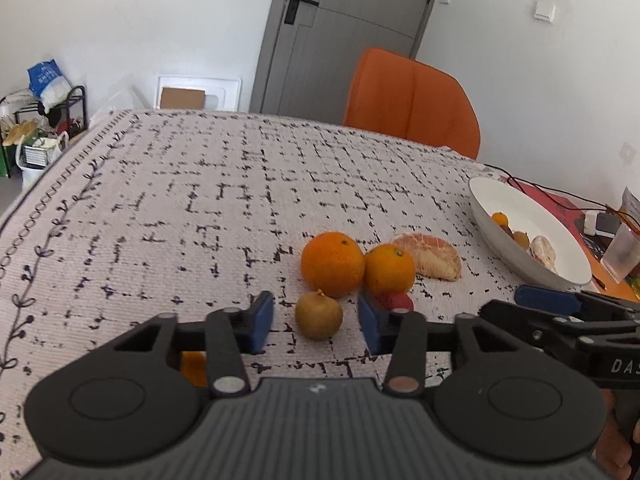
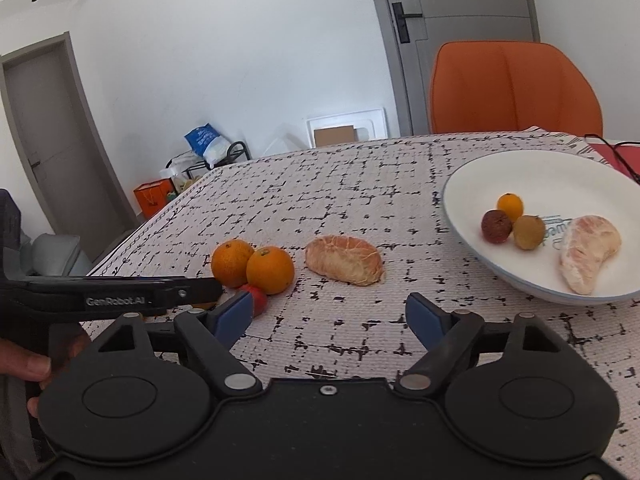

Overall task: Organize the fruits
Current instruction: 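Grasp the small red fruit with the right tool while the left tool grasps a small brown pear, then carry the red fruit and brown pear into the white bowl and open both tools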

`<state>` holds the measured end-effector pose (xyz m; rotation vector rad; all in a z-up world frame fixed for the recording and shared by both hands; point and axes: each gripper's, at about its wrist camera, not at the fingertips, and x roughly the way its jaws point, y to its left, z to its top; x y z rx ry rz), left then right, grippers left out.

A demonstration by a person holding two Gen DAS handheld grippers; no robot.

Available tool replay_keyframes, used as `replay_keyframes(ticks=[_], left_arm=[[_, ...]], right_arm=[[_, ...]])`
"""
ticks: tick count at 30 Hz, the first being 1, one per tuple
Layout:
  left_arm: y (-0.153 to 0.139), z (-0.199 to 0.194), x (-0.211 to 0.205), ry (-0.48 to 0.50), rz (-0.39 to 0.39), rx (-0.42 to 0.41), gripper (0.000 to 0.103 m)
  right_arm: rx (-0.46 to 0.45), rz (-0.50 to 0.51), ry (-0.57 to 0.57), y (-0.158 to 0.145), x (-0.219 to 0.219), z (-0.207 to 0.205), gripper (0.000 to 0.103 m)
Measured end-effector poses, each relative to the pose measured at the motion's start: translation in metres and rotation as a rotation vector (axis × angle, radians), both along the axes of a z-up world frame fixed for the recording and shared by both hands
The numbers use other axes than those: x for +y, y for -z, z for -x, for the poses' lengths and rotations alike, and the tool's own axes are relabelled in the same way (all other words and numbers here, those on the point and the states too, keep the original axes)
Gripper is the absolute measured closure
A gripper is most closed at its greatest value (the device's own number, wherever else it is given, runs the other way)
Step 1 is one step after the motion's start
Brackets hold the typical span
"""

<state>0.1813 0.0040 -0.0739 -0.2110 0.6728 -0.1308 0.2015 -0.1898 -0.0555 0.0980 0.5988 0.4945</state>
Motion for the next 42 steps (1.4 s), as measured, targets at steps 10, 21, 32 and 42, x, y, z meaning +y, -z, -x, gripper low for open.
replay_keyframes(ticks=[10, 21, 32, 42], left_arm=[[-0.009, 0.006, 0.009, 0.025, 0.012, -0.025, 0.079], [-0.015, 0.015, 0.027, -0.027, 0.01, -0.037, 0.079], [-0.024, 0.026, 0.035, -0.039, 0.017, -0.064, 0.079], [-0.031, 0.026, 0.016, -0.019, 0.006, -0.082, 0.079]], right_arm=[[0.02, 0.015, -0.066, 0.003, 0.026, -0.006, 0.032], [0.036, 0.003, -0.109, 0.003, 0.044, -0.011, 0.043], [0.058, 0.011, -0.114, 0.004, 0.047, -0.005, 0.081], [0.031, -0.018, -0.082, -0.006, 0.018, 0.006, 0.081]])
